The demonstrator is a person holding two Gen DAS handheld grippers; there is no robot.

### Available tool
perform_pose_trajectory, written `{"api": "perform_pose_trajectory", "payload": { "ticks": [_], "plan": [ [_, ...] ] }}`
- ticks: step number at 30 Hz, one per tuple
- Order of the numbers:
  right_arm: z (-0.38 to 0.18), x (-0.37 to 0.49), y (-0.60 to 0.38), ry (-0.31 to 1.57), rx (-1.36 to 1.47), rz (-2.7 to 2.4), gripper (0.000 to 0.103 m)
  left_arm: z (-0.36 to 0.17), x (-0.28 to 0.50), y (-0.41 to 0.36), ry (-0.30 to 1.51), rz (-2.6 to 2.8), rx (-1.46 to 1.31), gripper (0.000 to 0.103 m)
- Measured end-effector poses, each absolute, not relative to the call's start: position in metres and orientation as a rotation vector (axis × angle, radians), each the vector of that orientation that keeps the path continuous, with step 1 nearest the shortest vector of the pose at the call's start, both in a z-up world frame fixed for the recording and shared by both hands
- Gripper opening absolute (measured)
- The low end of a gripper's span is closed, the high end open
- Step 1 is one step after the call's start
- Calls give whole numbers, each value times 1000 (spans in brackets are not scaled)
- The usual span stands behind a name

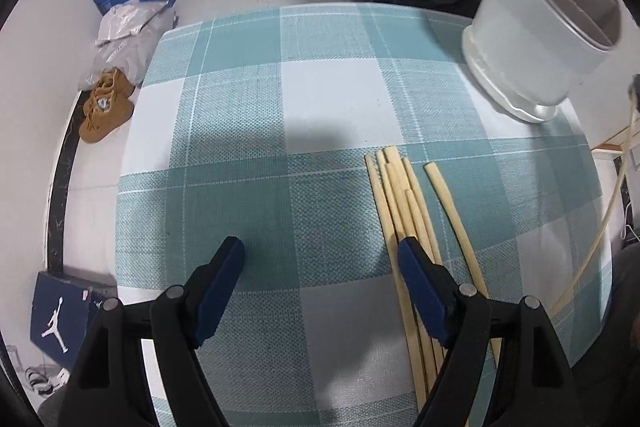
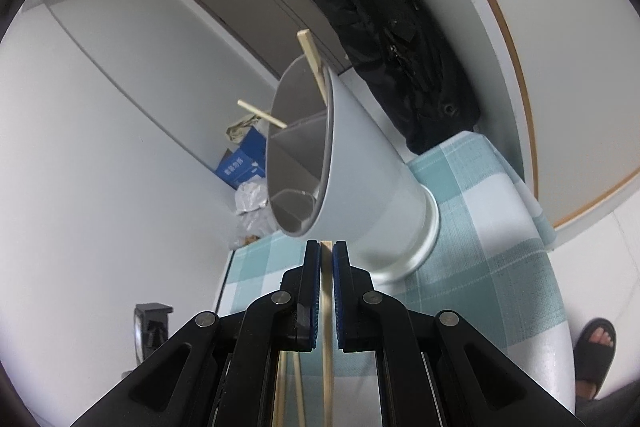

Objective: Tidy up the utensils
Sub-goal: 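Pinch a chopstick with the right gripper while the left gripper grasps another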

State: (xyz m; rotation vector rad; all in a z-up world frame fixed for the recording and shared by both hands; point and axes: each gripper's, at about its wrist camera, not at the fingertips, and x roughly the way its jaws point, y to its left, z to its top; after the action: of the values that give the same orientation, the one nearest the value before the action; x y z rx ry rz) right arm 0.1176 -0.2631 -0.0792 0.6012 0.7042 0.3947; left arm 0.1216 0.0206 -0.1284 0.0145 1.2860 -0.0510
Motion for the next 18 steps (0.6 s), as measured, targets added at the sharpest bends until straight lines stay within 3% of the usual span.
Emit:
{"api": "perform_pose_trajectory", "payload": {
  "ticks": [2,10,12,15,17,18],
  "plan": [
    [-81,122,-265,698,610,391,5,-130,127,20,1316,-24,44,80],
    [-79,124,-273,686,656,404,5,-129,131,14,1320,-29,98,78],
    [-78,124,-276,680,665,406,5,-129,133,16,1327,-42,59,69],
    [-78,125,-278,678,677,409,5,-126,135,17,1321,-37,15,46],
    [-78,126,-279,677,682,409,6,-125,135,13,1312,-36,13,20],
    [-78,126,-280,677,683,409,5,-125,136,11,1311,-40,11,13]
  ]
}}
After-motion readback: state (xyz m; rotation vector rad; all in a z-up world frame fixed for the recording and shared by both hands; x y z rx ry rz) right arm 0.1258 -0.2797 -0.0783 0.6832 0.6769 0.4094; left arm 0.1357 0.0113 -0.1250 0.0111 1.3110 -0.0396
